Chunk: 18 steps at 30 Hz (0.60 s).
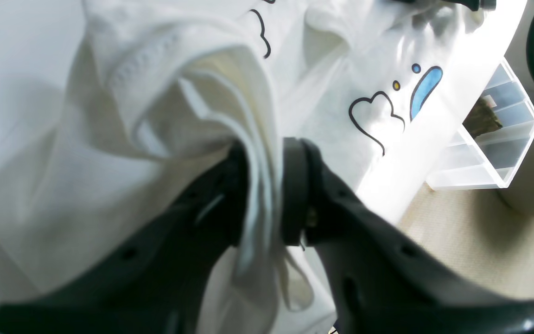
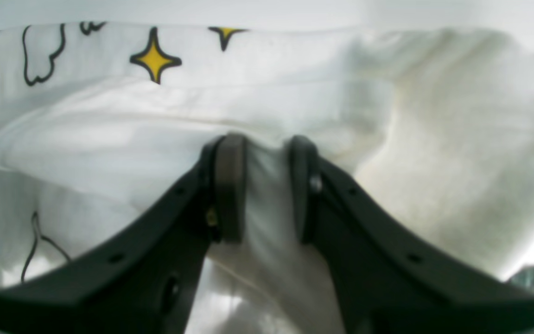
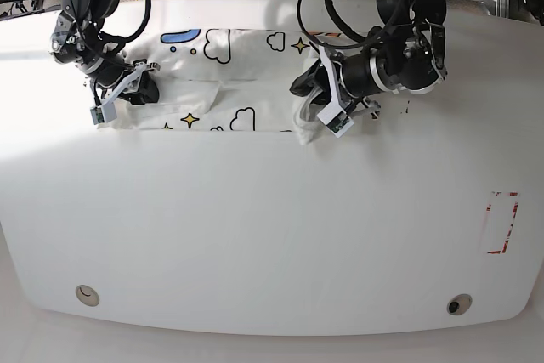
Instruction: Fold the T-shirt properly
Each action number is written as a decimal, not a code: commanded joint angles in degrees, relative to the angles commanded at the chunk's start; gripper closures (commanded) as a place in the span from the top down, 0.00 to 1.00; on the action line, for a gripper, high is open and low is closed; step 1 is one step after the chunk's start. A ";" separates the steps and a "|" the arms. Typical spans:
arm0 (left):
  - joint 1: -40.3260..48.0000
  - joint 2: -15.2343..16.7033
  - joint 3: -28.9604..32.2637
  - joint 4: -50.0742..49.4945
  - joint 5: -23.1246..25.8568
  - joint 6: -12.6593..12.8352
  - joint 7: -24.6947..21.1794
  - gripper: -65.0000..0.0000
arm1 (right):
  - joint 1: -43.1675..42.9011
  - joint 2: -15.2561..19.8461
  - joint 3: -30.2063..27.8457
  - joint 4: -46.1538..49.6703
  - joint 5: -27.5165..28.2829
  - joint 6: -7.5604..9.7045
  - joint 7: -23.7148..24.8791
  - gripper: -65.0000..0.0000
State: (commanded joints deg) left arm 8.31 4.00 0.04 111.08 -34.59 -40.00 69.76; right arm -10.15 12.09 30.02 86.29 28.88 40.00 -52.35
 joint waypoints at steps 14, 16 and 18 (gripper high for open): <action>-4.48 0.35 1.58 0.53 -4.22 0.00 2.73 0.58 | 0.35 0.00 0.00 0.44 0.00 0.00 -1.14 0.24; -4.48 0.00 -1.76 0.53 -4.22 0.00 2.73 0.58 | 0.79 0.00 0.00 2.99 0.00 0.00 -1.23 0.25; -4.13 -0.88 -5.63 0.53 -4.13 0.00 2.81 0.58 | 0.79 0.00 0.09 6.07 0.09 0.00 -2.81 0.26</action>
State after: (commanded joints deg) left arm 4.18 3.12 -5.58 111.60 -38.73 -40.00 72.57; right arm -9.36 12.09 30.11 92.35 28.97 40.00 -55.16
